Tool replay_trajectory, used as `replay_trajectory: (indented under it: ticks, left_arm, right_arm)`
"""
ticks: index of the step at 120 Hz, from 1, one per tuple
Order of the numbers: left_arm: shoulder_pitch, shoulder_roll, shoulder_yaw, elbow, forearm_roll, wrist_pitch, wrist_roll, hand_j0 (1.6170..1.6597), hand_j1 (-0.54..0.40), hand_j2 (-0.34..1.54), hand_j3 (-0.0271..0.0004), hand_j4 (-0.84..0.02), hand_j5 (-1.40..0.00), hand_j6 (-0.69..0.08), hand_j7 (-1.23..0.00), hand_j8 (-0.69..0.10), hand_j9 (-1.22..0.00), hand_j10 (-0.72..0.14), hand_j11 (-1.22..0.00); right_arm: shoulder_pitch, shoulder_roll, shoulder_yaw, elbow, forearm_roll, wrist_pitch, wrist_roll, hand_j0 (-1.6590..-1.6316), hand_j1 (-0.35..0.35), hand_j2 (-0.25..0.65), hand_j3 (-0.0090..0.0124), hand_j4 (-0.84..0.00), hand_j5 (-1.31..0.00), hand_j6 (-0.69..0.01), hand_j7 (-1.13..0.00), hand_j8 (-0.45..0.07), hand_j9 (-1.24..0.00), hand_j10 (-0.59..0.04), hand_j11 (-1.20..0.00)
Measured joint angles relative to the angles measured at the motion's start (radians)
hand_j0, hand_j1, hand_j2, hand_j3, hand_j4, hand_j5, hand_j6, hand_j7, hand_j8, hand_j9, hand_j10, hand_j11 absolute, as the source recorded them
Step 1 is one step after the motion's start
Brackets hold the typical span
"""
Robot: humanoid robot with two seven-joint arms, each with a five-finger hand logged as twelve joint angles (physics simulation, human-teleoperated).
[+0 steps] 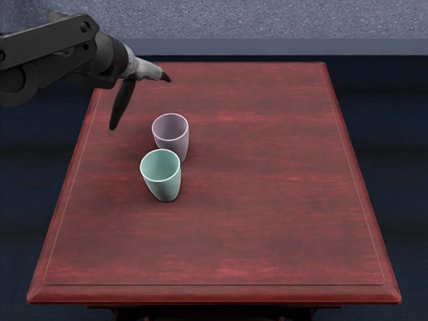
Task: Pick up cup and place in cup with left hand
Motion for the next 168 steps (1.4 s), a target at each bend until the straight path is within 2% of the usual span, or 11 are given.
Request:
replay_trajectory:
  ticks: [7,16,31,69,74,89,105,114,137,152,168]
  left_arm:
    - [0.032,-0.003,0.000,-0.030,0.027,0.000,0.009,1.6581,0.349,0.00,0.0000,-0.002,0.00,-0.003,0.00,-0.002,0.00,-0.002,0.00]
    - [0.067,-0.004,0.001,-0.062,0.056,0.000,-0.016,1.6581,0.349,0.00,0.0000,-0.002,0.00,-0.003,0.00,-0.002,0.00,-0.002,0.00]
    - [0.051,-0.004,0.001,-0.093,0.077,0.000,-0.035,1.6581,0.349,0.00,0.0000,-0.002,0.00,-0.003,0.00,-0.002,0.00,-0.002,0.00]
    - [0.050,0.012,-0.021,-0.161,0.086,0.000,-0.048,1.6581,0.313,0.01,0.0000,-0.032,-0.04,-0.033,-0.04,-0.033,-0.04,-0.032,-0.04]
    - [0.046,0.012,-0.022,-0.167,0.087,0.000,-0.069,1.6581,0.299,0.01,0.0000,-0.044,-0.06,-0.045,-0.06,-0.044,-0.05,-0.044,-0.05]
    - [0.016,0.009,-0.021,-0.173,0.156,0.000,-0.162,1.6581,0.273,0.01,0.0000,-0.065,-0.08,-0.066,-0.08,-0.066,-0.08,-0.065,-0.08]
    - [0.034,0.021,-0.023,-0.177,0.191,0.000,-0.203,1.6581,0.256,0.02,0.0000,-0.079,-0.10,-0.080,-0.10,-0.079,-0.10,-0.079,-0.10]
    - [0.063,0.038,-0.026,-0.181,0.198,0.000,-0.212,1.6581,0.250,0.02,0.0000,-0.084,-0.11,-0.085,-0.11,-0.084,-0.11,-0.084,-0.11]
    - [0.071,0.070,-0.028,-0.207,0.204,0.033,-0.218,1.6581,0.160,0.03,0.0000,-0.159,-0.21,-0.160,-0.20,-0.160,-0.20,-0.159,-0.20]
    - [0.068,0.070,-0.026,-0.210,0.206,0.080,-0.219,1.6581,0.142,0.04,0.0000,-0.175,-0.22,-0.175,-0.22,-0.175,-0.22,-0.174,-0.22]
    - [0.099,0.062,-0.021,-0.212,0.227,0.164,-0.219,1.6581,0.136,0.04,0.0000,-0.180,-0.23,-0.180,-0.23,-0.180,-0.23,-0.179,-0.23]
  right_arm:
    - [0.000,0.000,0.000,0.000,0.000,0.000,0.001,-1.6581,-0.318,-0.005,0.0000,-0.026,-0.03,-0.026,-0.03,-0.026,-0.03,-0.026,-0.03]
    - [0.000,0.000,0.000,0.000,0.000,0.000,0.001,-1.6581,-0.318,-0.005,0.0000,-0.026,-0.03,-0.026,-0.03,-0.026,-0.03,-0.026,-0.03]
    - [0.000,0.000,0.000,0.000,0.000,0.000,0.002,-1.6581,-0.318,-0.005,0.0000,-0.026,-0.03,-0.026,-0.03,-0.026,-0.03,-0.026,-0.03]
    - [-0.001,0.000,0.001,0.000,0.000,0.000,0.003,-1.6581,-0.318,-0.005,0.0000,-0.026,-0.03,-0.026,-0.03,-0.026,-0.03,-0.026,-0.03]
    - [-0.001,0.000,0.001,0.000,0.000,0.000,0.003,-1.6581,-0.318,-0.005,0.0000,-0.026,-0.03,-0.026,-0.03,-0.026,-0.03,-0.026,-0.03]
    - [-0.005,0.000,0.000,0.000,0.000,-0.002,0.003,-1.6581,-0.318,-0.005,0.0000,-0.026,-0.03,-0.026,-0.03,-0.026,-0.03,-0.026,-0.03]
    - [-0.009,0.000,0.001,-0.001,0.000,-0.004,0.003,-1.6581,-0.318,-0.005,0.0000,-0.026,-0.03,-0.026,-0.03,-0.026,-0.03,-0.026,-0.03]
    - [-0.011,0.000,0.001,-0.001,0.000,-0.004,0.003,-1.6581,-0.318,-0.005,0.0000,-0.026,-0.03,-0.026,-0.03,-0.026,-0.03,-0.026,-0.03]
    - [-0.019,0.000,0.000,-0.001,0.000,-0.005,0.003,-1.6581,-0.318,-0.005,0.0000,-0.026,-0.03,-0.026,-0.03,-0.026,-0.03,-0.026,-0.03]
    - [-0.024,0.000,0.000,-0.001,0.000,-0.009,0.003,-1.6581,-0.318,-0.005,0.0000,-0.026,-0.03,-0.026,-0.03,-0.026,-0.03,-0.026,-0.03]
    - [-0.030,0.000,0.001,-0.001,0.000,-0.011,0.002,-1.6581,-0.318,-0.005,0.0000,-0.026,-0.03,-0.026,-0.03,-0.026,-0.03,-0.026,-0.03]
